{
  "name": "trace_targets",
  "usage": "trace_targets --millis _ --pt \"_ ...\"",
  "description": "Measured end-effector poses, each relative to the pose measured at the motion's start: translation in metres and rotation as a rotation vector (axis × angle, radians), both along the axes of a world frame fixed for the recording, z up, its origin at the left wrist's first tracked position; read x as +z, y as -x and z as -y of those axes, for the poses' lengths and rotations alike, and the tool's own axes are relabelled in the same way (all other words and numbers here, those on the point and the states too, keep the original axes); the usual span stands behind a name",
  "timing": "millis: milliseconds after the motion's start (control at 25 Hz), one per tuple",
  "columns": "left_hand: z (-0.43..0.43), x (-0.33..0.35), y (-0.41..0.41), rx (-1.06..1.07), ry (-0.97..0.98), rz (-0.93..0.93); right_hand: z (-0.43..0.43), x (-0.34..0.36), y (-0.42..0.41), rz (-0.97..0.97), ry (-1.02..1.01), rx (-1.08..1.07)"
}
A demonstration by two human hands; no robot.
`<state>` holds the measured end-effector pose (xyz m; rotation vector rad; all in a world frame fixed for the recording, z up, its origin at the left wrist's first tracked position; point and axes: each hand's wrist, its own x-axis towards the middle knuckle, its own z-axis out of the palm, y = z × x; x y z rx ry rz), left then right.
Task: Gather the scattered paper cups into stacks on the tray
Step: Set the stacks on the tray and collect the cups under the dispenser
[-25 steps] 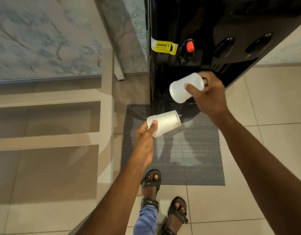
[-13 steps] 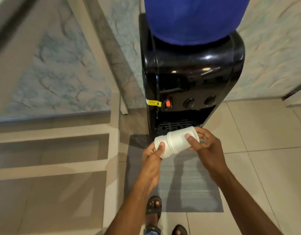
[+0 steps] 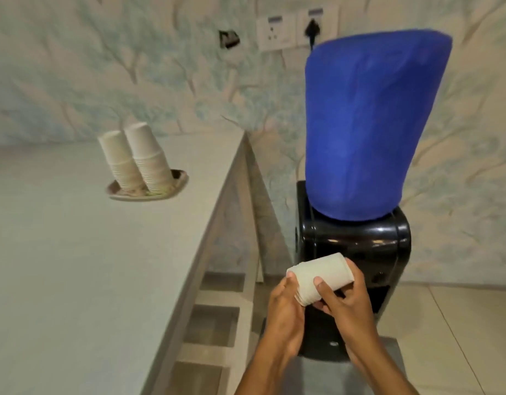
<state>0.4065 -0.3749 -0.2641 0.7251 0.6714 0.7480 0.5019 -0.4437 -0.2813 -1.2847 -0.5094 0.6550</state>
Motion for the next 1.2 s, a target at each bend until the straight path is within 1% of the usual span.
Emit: trace_targets --millis 200,320,400,520,680,840,920,1040,1200 --pt "-0.019 0.067 0.036 0.069 -0.038 0.160 -0.031 0.069 0.043 -0.012 -0.095 0.086" --pt "-0.042 0.091 0.070 0.081 -0.056 0.237 -0.057 0.099 0.072 0.047 -0.118 0.168" --pt "-0.061 0.098 0.100 0.083 -0.082 0.247 -0.075 0.113 0.095 0.115 -0.101 0.191" --pt "-0.095 0.107 0.154 0.093 -0.179 0.153 -0.109 0.128 0.138 0.219 -0.054 0.196" --pt "-0.148 0.112 0.226 0.076 -0.402 -0.127 -0.153 0.137 0.195 0.315 -0.014 0.164" --pt "-0.208 0.118 0.295 0.080 -0.567 -0.301 -0.200 0.144 0.251 0.452 0.096 0.119" --pt "-0.229 0.124 0.322 0.084 -0.617 -0.333 -0.219 0.150 0.274 0.533 0.150 0.114" --pt "-0.250 0.134 0.349 0.044 -0.714 -0.370 -0.238 0.161 0.299 0.600 0.191 0.117" --pt "-0.277 0.152 0.362 -0.003 -0.873 -0.403 -0.260 0.184 0.305 0.689 0.204 0.132"
